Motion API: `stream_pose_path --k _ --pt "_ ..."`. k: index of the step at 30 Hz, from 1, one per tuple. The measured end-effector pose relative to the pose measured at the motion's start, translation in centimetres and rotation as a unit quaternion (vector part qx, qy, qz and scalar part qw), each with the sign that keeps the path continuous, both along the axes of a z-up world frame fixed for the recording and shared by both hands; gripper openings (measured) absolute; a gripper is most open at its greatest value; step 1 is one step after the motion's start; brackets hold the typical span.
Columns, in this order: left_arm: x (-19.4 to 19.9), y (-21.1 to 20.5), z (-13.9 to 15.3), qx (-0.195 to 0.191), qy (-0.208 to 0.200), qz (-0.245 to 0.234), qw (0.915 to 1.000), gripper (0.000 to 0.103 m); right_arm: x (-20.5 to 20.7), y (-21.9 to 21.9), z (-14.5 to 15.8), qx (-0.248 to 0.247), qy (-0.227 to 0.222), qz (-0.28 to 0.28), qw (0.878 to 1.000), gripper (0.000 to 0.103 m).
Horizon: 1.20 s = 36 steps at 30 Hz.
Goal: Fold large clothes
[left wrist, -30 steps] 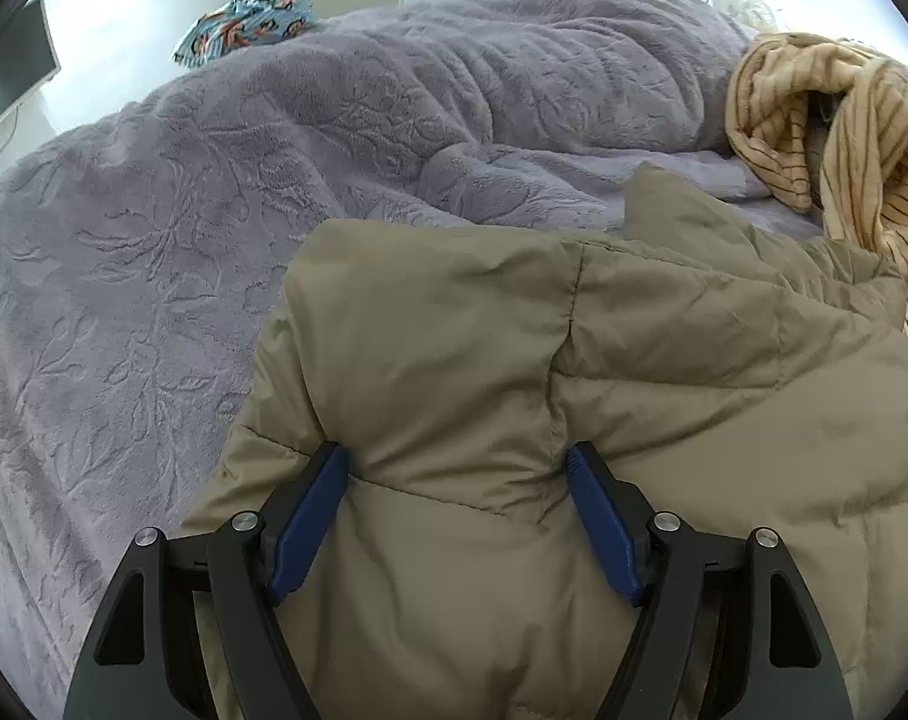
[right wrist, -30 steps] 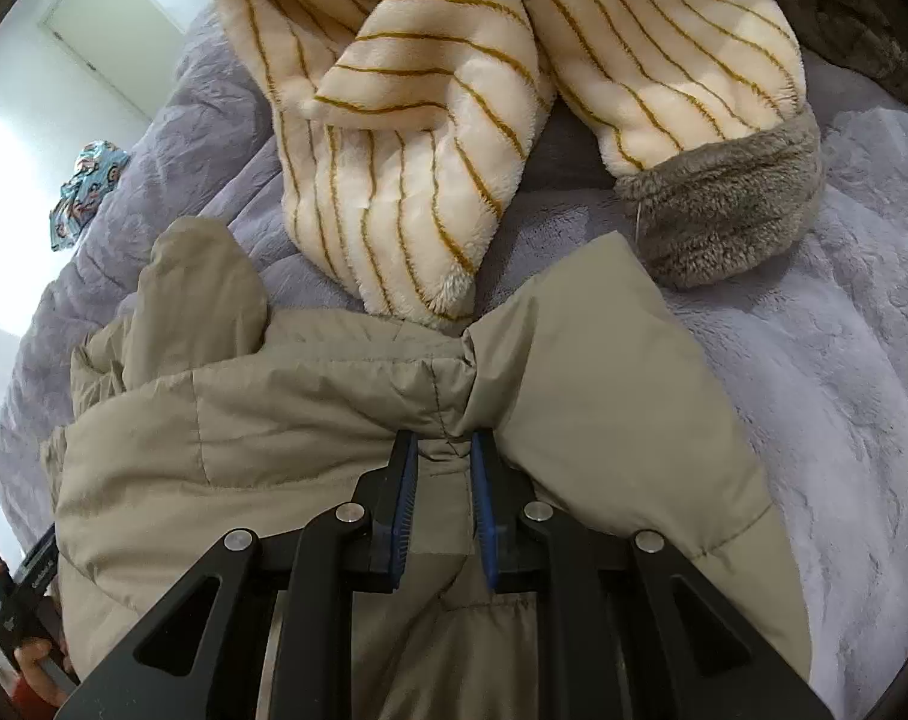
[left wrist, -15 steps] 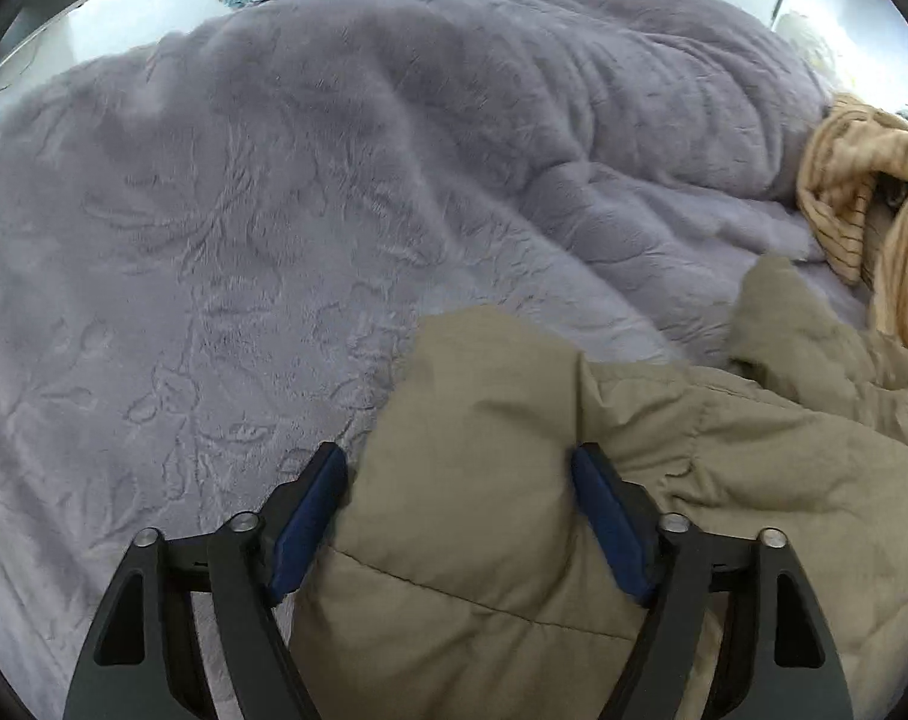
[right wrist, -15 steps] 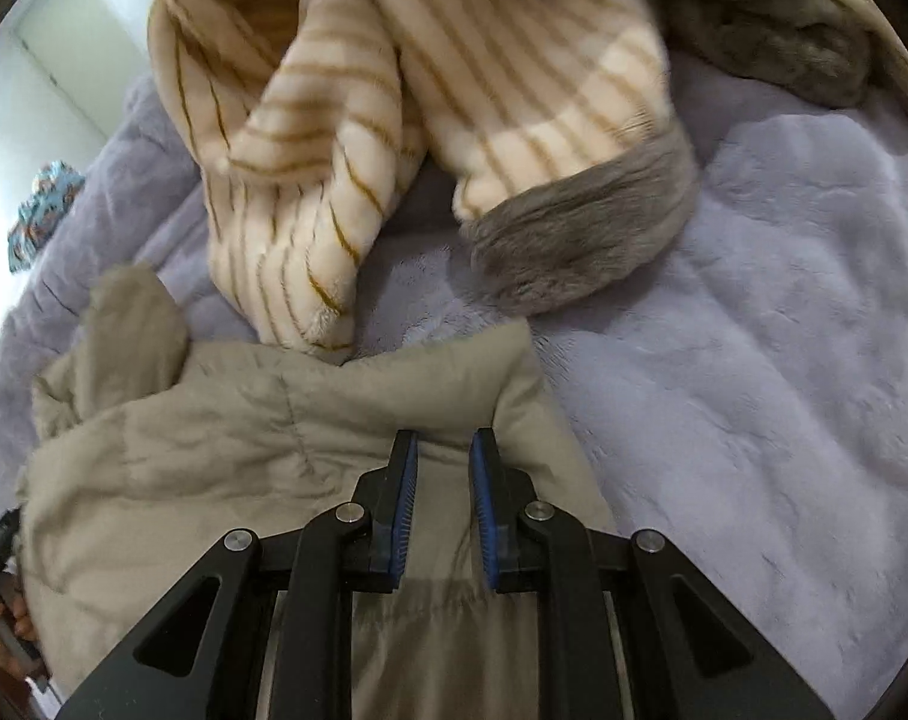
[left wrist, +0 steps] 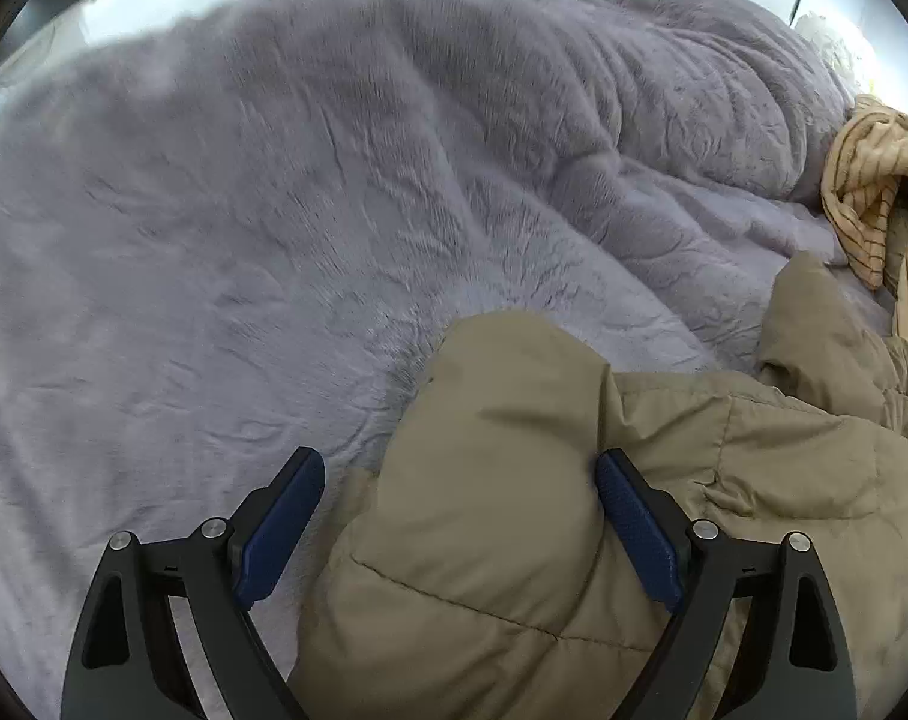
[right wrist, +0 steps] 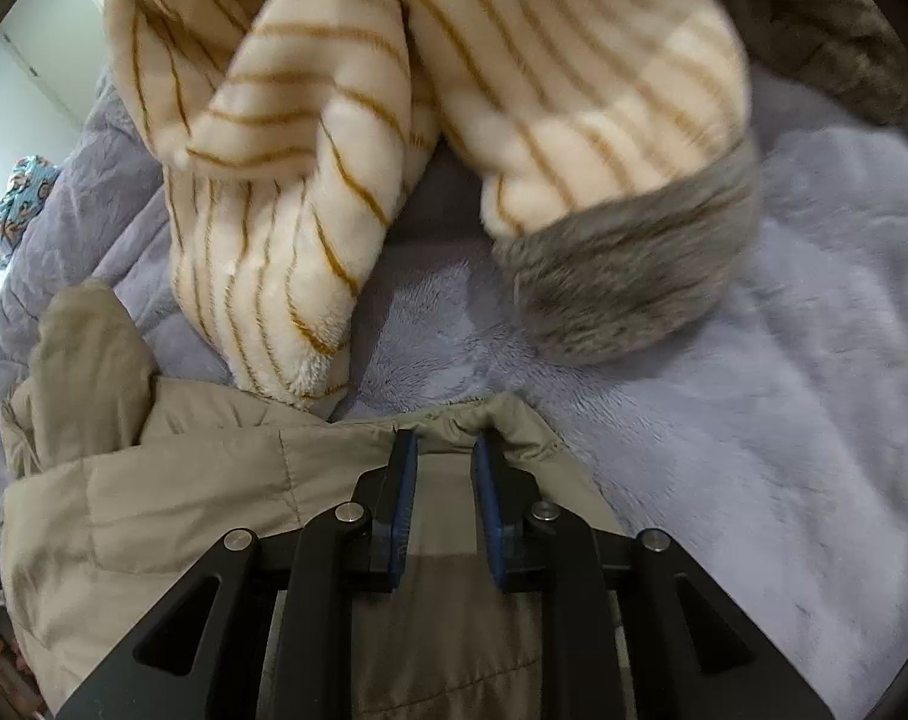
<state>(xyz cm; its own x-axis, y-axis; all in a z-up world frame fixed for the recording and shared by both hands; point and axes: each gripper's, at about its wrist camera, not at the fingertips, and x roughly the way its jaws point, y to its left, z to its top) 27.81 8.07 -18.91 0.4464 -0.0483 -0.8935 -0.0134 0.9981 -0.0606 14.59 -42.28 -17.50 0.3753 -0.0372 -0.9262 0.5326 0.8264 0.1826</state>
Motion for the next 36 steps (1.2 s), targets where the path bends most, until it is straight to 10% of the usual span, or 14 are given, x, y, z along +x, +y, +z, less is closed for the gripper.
stream_pose_path --k 5,16,36 --pt "-2.4 0.1 3.4 0.009 -0.025 -0.023 0.9994 0.093 -1.9 2.2 3.1 -0.015 -0.028 -0.002 0.999 0.053" --pt "-9.2 -0.1 6.2 0.0 -0.004 -0.042 0.9991 0.093 -8.0 5.9 6.1 0.032 -0.045 -0.004 0.998 0.08" --pt "-18.3 -2.2 6.1 -0.005 0.051 -0.09 0.9947 0.093 -18.5 9.8 6.3 0.118 -0.046 -0.016 0.992 0.087"
